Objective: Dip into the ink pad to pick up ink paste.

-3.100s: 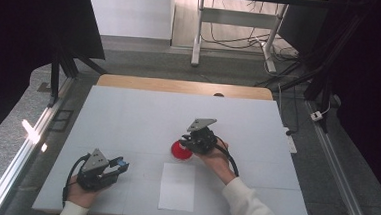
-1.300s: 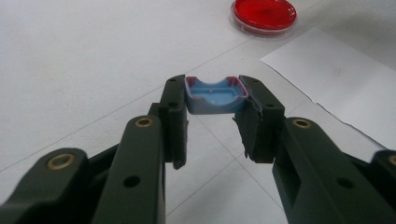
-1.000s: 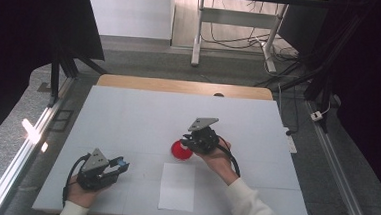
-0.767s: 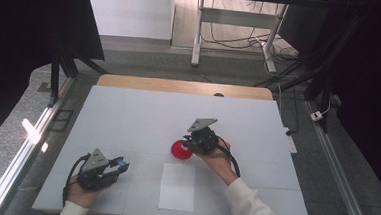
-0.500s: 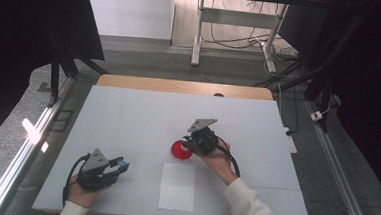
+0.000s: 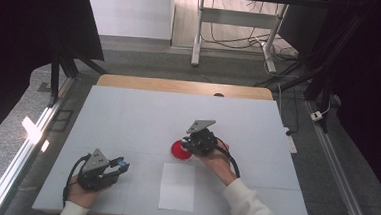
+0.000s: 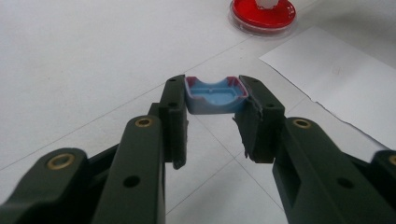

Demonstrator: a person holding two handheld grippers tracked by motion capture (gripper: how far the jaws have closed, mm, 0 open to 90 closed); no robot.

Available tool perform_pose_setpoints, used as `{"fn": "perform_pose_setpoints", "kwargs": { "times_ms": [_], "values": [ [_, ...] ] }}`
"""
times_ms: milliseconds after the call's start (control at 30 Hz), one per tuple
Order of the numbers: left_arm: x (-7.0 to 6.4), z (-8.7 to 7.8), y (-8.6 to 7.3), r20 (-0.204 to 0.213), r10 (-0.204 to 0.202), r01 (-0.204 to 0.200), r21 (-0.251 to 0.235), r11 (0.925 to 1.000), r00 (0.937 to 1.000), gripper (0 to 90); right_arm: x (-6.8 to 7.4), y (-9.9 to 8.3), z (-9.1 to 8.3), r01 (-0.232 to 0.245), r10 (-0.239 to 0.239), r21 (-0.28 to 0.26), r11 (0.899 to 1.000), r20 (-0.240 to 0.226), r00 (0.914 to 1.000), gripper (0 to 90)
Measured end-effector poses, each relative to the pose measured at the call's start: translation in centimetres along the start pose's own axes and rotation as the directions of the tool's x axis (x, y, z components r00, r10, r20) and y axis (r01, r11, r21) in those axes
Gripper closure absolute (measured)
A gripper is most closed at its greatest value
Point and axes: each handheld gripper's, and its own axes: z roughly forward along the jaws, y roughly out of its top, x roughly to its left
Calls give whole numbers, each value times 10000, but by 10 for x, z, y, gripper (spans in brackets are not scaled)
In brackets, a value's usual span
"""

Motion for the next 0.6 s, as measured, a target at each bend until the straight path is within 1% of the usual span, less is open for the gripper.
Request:
{"fn": "perform_pose_setpoints", "kwargs": {
  "times_ms": [33,133,233,433,567,600],
  "values": [
    [0,0,0,-5,-15,15,-5,10000,10000,645,0,0,0,37,-37,6,10000,28,10000,755],
    [1,0,0,-2,-24,24,-1,10000,10000,645,0,1,-2,-71,71,-184,9998,-22,10000,754],
    [1,0,0,-2,-11,11,6,10000,10000,645,1,1,-3,-53,53,-162,9999,7,10000,754],
    [1,0,0,11,-26,26,-12,10000,10000,645,3,3,-3,142,-141,-119,9998,103,9998,754],
    [1,0,0,0,-16,16,-2,10000,10000,645,3,3,-4,38,-41,-267,9996,-99,9999,754],
    [1,0,0,0,-19,19,-5,10000,10000,645,3,3,-4,59,-61,-302,9995,-84,9999,755]
  ]
}}
